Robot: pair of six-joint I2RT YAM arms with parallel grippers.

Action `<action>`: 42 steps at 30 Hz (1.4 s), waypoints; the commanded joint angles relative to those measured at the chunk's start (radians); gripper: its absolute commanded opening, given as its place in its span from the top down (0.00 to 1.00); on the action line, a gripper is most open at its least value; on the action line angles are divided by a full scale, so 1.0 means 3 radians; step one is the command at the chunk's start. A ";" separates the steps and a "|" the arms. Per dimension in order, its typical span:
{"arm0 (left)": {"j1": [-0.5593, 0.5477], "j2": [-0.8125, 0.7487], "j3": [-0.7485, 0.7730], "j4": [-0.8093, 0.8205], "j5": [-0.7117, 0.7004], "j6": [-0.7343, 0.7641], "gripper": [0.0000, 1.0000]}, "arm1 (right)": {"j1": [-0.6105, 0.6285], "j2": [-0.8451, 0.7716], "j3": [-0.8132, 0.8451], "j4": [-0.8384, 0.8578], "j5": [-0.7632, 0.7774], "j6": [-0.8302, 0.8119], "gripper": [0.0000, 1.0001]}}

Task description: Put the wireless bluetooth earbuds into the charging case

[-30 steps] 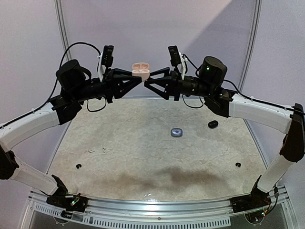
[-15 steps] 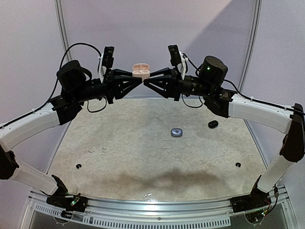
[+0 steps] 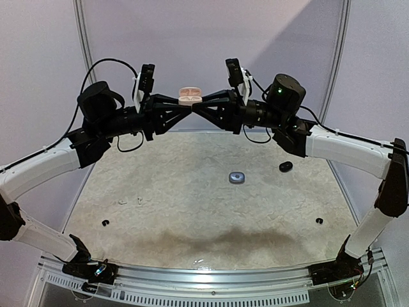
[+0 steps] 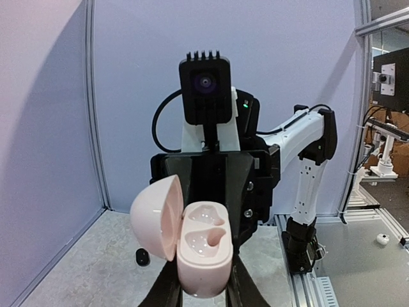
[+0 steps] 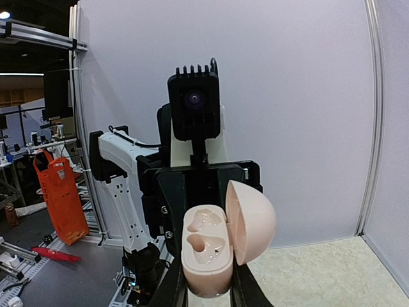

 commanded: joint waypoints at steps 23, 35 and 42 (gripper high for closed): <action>0.0038 -0.0275 0.0095 -0.2133 -0.0696 0.0905 0.04 | -0.0109 -0.0327 -0.0289 -0.0561 0.0648 -0.0491 1.00; 0.0677 -0.0348 -0.0215 -0.3045 -0.1265 0.0952 0.12 | -0.0146 -0.0373 -0.0302 -0.0848 0.1243 -0.0576 1.00; 0.1182 0.0138 -0.0072 -0.3877 -0.2227 0.0174 0.44 | -0.0142 -0.0376 -0.0181 -0.1242 0.1652 -0.0579 1.00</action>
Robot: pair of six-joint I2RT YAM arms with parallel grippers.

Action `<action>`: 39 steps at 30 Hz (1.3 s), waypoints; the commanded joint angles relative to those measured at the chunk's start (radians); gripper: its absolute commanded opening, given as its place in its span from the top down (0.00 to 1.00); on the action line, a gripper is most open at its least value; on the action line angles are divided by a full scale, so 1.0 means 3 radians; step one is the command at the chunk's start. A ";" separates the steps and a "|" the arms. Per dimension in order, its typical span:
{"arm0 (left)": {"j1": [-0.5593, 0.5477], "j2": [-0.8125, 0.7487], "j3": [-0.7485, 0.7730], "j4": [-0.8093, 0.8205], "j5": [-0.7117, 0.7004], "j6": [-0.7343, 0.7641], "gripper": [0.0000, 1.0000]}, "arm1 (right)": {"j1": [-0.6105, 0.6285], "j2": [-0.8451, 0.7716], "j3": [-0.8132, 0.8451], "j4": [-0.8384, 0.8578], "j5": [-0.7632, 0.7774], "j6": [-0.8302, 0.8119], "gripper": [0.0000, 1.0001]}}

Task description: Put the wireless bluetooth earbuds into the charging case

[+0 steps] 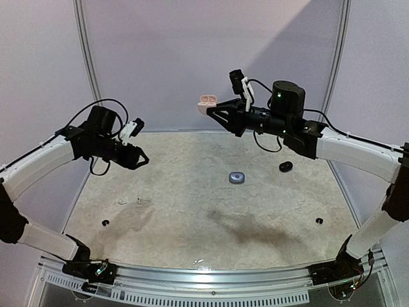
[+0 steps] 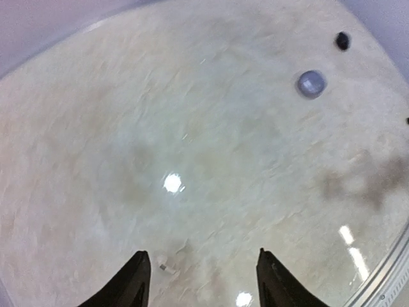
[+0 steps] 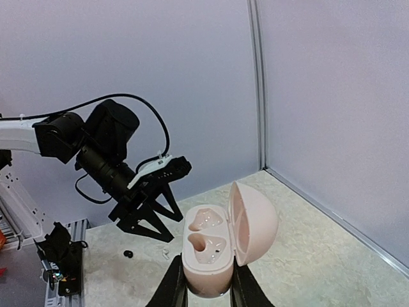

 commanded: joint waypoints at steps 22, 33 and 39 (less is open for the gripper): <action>0.0202 0.1918 0.0617 -0.1159 -0.0764 -0.1029 0.71 | 0.0124 -0.0029 -0.0291 -0.0058 0.0494 -0.0102 1.00; 0.0134 0.1829 0.0533 -0.1139 -0.0807 -0.0684 0.63 | 0.0222 0.0048 -0.0272 -0.0003 0.0608 -0.0005 1.00; 0.0139 0.2058 0.0533 -0.1149 -0.0740 -0.0857 0.64 | 0.0230 0.0027 -0.0194 -0.0228 0.0516 -0.0040 1.00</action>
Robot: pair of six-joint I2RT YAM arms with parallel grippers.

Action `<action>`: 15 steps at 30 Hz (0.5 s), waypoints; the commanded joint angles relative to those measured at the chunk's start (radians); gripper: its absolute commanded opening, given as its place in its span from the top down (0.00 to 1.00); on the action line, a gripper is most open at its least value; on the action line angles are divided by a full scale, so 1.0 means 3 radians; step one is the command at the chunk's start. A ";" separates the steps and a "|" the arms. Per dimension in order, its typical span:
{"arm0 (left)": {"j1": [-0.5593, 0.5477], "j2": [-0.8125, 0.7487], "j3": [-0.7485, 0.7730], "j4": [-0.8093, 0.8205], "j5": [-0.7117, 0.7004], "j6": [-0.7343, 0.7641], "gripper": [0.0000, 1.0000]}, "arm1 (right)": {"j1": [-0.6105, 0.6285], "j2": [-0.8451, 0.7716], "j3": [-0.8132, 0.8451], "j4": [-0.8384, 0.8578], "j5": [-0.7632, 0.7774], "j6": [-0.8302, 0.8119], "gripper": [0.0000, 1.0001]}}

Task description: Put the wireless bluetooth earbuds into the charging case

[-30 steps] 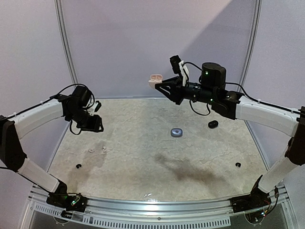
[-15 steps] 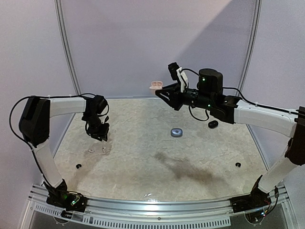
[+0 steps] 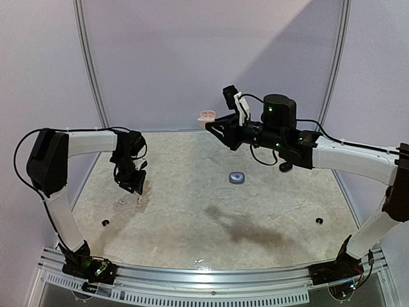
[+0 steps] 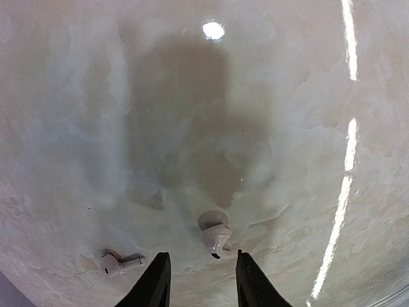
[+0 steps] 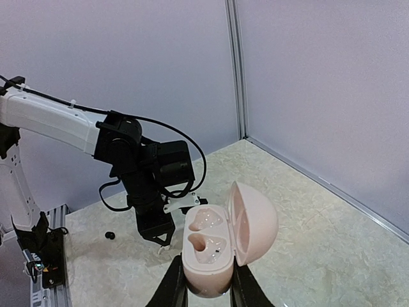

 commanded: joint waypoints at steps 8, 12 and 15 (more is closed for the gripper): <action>-0.0048 0.0152 -0.0149 0.0203 0.0212 -0.0080 0.64 | 0.0028 -0.0190 -0.0140 -0.0217 0.0014 0.0034 1.00; -0.0050 0.0164 -0.0183 0.0228 0.0196 -0.0089 0.70 | 0.0032 -0.0254 -0.0179 -0.0237 0.0055 0.0067 1.00; -0.0050 0.0211 -0.0173 0.0210 0.0178 -0.0091 0.75 | 0.0033 -0.0279 -0.0174 -0.0246 0.0064 0.0073 1.00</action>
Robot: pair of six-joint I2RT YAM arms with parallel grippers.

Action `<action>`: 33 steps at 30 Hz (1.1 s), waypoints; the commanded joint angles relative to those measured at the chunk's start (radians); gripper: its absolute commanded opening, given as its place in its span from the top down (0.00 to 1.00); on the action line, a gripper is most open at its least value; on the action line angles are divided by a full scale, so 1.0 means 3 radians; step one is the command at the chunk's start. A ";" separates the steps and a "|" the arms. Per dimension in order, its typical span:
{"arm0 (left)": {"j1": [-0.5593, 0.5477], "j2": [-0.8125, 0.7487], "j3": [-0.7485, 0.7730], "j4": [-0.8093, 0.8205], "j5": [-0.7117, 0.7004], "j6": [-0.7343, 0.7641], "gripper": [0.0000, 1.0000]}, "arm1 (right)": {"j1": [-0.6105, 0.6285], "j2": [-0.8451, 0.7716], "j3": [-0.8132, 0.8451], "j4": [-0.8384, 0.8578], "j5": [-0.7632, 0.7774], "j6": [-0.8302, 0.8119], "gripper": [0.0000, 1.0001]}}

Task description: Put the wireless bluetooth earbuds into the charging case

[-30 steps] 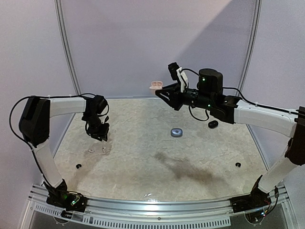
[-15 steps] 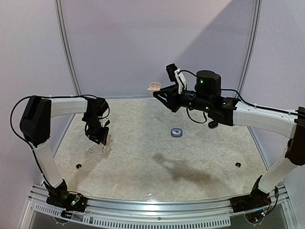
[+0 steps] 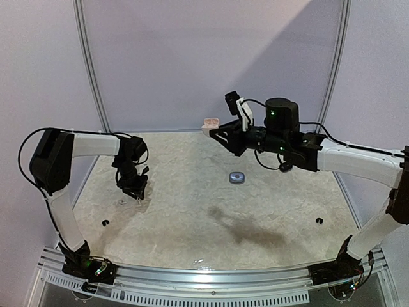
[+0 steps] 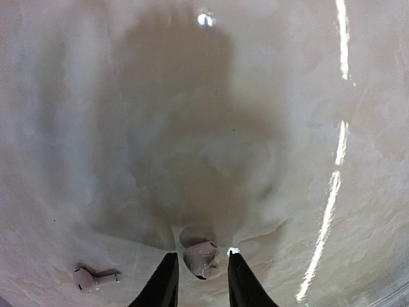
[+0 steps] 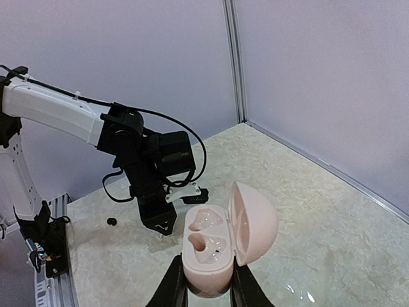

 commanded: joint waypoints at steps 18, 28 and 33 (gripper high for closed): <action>-0.0036 0.0008 -0.0016 0.0028 0.0134 0.0034 0.94 | 0.0062 -0.0111 0.0045 -0.0094 0.0105 0.0018 1.00; -0.0014 -0.0491 0.0570 0.0050 0.0766 0.0224 0.95 | 0.0058 -0.0110 -0.0037 0.0128 -0.0359 -0.0251 1.00; -0.0010 -0.0704 0.1427 -0.0158 0.1204 0.0510 0.94 | 0.0057 -0.0131 -0.0008 0.0250 -0.0693 -0.0415 1.00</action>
